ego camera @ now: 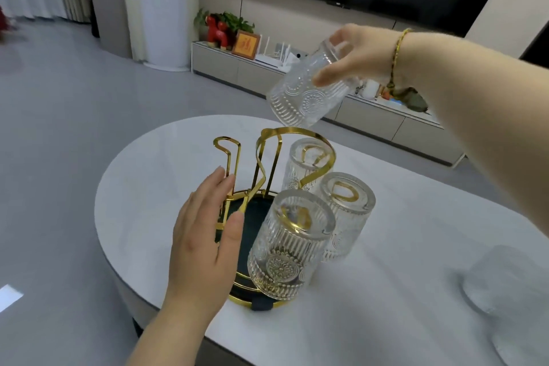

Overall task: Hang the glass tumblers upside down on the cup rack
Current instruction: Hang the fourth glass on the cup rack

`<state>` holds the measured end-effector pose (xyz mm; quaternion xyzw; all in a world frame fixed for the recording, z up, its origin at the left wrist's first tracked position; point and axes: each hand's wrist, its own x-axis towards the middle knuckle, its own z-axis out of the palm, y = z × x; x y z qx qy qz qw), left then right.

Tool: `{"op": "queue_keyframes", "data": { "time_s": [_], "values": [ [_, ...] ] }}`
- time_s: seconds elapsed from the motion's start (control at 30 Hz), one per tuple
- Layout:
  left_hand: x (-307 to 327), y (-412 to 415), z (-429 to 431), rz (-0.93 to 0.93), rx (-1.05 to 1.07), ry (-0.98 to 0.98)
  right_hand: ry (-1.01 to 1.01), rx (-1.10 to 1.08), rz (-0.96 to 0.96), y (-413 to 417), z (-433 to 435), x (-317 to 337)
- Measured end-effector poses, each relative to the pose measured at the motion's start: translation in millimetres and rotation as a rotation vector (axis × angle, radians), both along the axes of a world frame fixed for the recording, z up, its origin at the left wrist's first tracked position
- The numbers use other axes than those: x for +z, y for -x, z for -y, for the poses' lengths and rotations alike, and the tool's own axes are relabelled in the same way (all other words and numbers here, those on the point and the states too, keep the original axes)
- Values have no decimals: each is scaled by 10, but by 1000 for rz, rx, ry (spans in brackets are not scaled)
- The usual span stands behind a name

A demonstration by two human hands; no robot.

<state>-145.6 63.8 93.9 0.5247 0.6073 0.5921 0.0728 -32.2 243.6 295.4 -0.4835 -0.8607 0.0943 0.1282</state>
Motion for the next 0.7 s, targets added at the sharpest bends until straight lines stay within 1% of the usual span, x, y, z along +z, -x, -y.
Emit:
{"op": "queue_keyframes", "data": {
  "time_s": [0.1,0.17,0.23,0.43,0.57,0.7],
  "values": [
    [11,40,-27,27,-12,10,36,34,99,233,-86,-45],
    [11,54,-38,19,-29,-2,72,50,188,363,-135,-85],
    [-2,67,-55,15,-41,-17,121,79,238,458,-179,-130],
    [-34,76,-92,18,-55,-8,256,144,331,665,-244,-359],
    [-44,72,-100,35,-57,5,293,151,393,695,-270,-579],
    [-37,55,-104,44,-63,9,328,160,347,676,-249,-735]
  ]
}}
